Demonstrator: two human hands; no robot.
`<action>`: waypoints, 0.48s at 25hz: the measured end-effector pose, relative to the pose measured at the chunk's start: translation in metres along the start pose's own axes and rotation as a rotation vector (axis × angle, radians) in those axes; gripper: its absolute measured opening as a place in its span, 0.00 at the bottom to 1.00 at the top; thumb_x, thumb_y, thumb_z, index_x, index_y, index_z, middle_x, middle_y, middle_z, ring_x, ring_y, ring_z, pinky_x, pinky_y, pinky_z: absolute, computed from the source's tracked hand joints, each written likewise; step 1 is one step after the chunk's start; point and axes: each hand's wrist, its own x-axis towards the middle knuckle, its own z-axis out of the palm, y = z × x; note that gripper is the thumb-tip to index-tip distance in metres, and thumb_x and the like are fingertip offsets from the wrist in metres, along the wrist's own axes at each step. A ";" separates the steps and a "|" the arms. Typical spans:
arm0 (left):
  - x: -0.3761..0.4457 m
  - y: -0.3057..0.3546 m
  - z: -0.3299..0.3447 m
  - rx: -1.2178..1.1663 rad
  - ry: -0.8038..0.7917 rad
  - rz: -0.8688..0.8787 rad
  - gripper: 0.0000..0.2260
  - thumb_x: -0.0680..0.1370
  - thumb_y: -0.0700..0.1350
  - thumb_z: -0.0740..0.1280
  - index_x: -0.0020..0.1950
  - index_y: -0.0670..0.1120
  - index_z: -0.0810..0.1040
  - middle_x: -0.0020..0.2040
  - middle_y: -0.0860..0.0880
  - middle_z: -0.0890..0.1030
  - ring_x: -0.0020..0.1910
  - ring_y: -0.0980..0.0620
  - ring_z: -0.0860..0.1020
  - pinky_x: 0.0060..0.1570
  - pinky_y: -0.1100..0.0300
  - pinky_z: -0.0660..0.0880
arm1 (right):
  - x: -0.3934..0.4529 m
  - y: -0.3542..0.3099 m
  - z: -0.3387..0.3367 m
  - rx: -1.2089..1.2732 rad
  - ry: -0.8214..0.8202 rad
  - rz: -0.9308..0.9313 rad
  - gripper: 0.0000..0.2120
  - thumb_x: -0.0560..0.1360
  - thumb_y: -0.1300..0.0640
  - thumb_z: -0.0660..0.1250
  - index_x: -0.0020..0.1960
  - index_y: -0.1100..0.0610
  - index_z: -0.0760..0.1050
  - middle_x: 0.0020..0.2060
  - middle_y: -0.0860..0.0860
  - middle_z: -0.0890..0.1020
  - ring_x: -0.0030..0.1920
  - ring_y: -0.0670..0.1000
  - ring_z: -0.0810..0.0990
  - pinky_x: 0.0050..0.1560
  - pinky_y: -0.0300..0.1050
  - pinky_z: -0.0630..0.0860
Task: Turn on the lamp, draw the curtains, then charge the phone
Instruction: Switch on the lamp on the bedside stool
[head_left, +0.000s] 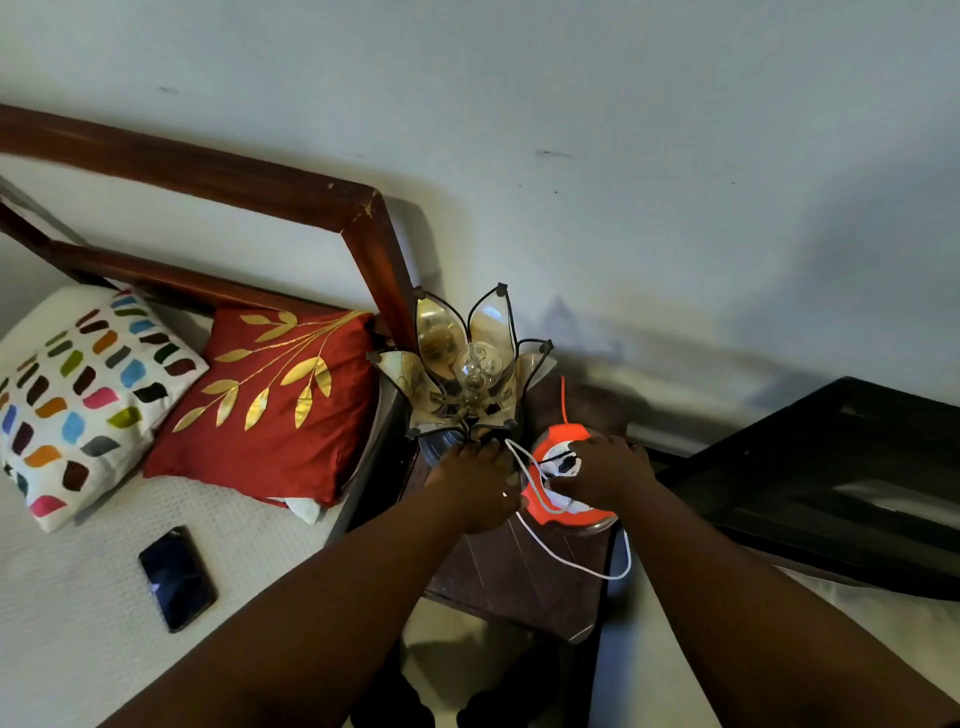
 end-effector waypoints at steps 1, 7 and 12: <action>0.002 -0.002 0.001 -0.004 0.007 -0.013 0.34 0.78 0.64 0.54 0.78 0.46 0.53 0.78 0.43 0.55 0.76 0.42 0.55 0.72 0.46 0.52 | 0.002 -0.002 -0.001 -0.027 -0.006 -0.053 0.23 0.70 0.33 0.62 0.62 0.39 0.74 0.66 0.46 0.74 0.67 0.54 0.69 0.66 0.55 0.63; 0.002 -0.011 0.019 -0.037 -0.081 -0.078 0.37 0.77 0.65 0.55 0.78 0.44 0.49 0.78 0.41 0.54 0.76 0.41 0.54 0.73 0.45 0.52 | 0.021 -0.012 0.011 -0.213 -0.187 -0.078 0.27 0.73 0.33 0.57 0.67 0.43 0.70 0.69 0.50 0.71 0.71 0.56 0.64 0.70 0.59 0.54; 0.001 -0.012 0.024 -0.032 -0.101 -0.096 0.37 0.78 0.64 0.55 0.78 0.44 0.47 0.78 0.41 0.54 0.76 0.41 0.54 0.73 0.44 0.54 | 0.030 -0.014 0.018 -0.292 -0.221 -0.050 0.30 0.72 0.32 0.56 0.68 0.46 0.70 0.70 0.52 0.70 0.72 0.59 0.61 0.71 0.64 0.55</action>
